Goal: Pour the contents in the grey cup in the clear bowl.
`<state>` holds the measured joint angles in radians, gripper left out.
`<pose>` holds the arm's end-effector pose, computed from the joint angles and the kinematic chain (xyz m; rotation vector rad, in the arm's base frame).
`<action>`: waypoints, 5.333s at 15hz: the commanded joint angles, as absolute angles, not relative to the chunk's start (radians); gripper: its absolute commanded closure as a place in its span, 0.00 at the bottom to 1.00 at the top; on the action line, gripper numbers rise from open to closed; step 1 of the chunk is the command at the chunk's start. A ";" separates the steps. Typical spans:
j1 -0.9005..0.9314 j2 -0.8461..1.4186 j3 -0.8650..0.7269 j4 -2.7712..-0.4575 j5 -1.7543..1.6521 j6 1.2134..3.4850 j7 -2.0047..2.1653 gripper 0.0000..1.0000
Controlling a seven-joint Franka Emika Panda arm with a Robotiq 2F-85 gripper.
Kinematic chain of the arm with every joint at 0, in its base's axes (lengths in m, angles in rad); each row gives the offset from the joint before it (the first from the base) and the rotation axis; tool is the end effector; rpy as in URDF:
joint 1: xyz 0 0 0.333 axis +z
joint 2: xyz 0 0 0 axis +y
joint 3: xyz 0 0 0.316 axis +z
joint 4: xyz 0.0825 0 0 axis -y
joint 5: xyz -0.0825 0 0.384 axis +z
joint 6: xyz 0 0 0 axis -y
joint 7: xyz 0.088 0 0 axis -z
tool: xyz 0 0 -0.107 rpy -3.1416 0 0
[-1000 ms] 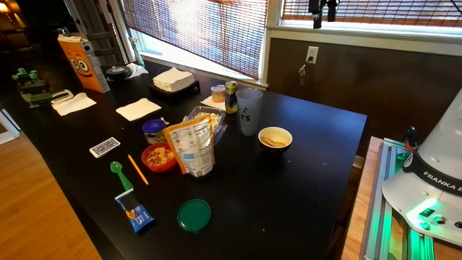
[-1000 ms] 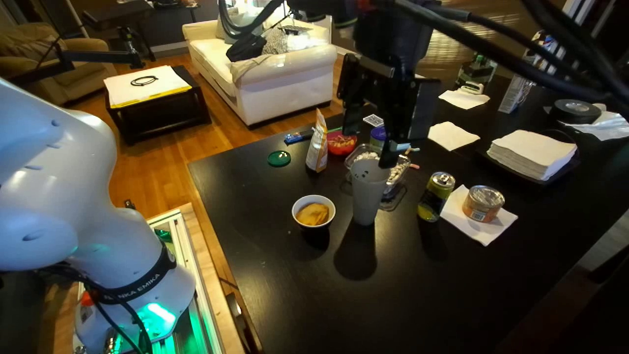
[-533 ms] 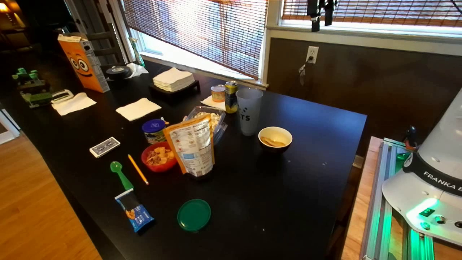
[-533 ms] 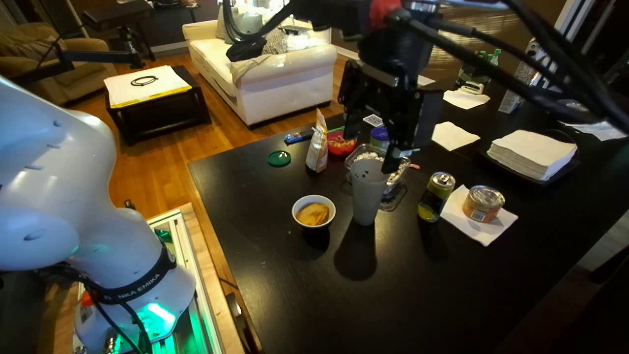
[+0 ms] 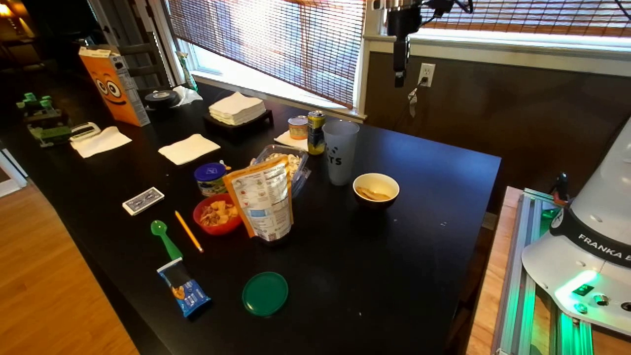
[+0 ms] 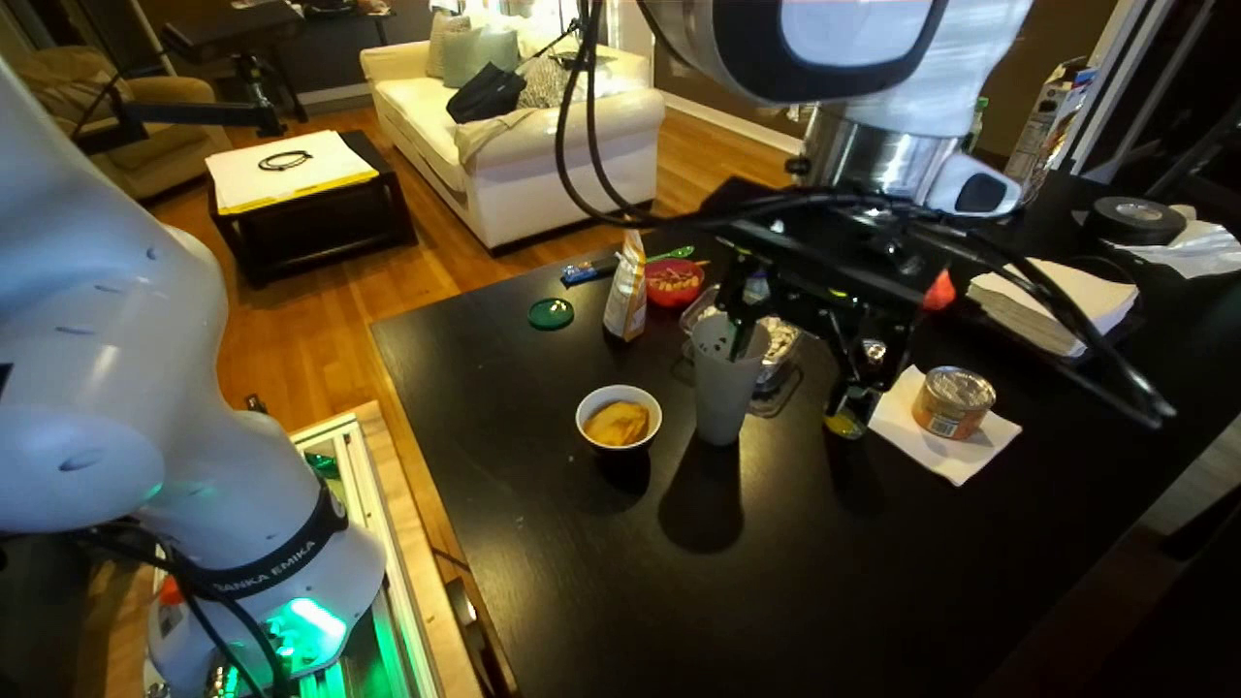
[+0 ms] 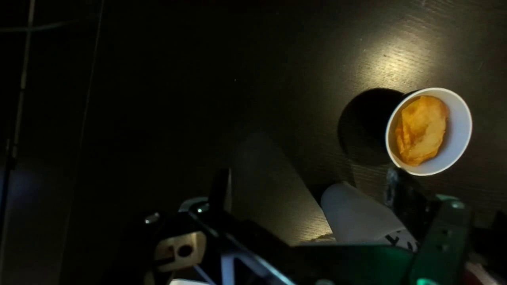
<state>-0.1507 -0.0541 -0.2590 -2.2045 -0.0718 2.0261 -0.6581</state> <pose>0.4622 -0.2059 0.3938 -3.0809 -0.4425 0.2073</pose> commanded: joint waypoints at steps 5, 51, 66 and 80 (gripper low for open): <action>-0.206 0.149 -0.209 -2.165 0.083 2.229 -1.150 0.00; -0.355 0.600 -0.092 -2.015 1.038 1.976 -2.191 0.00; -0.336 0.664 -0.093 -2.002 1.075 1.975 -2.183 0.00; -0.321 0.702 -0.094 -1.980 1.139 1.984 -2.174 0.00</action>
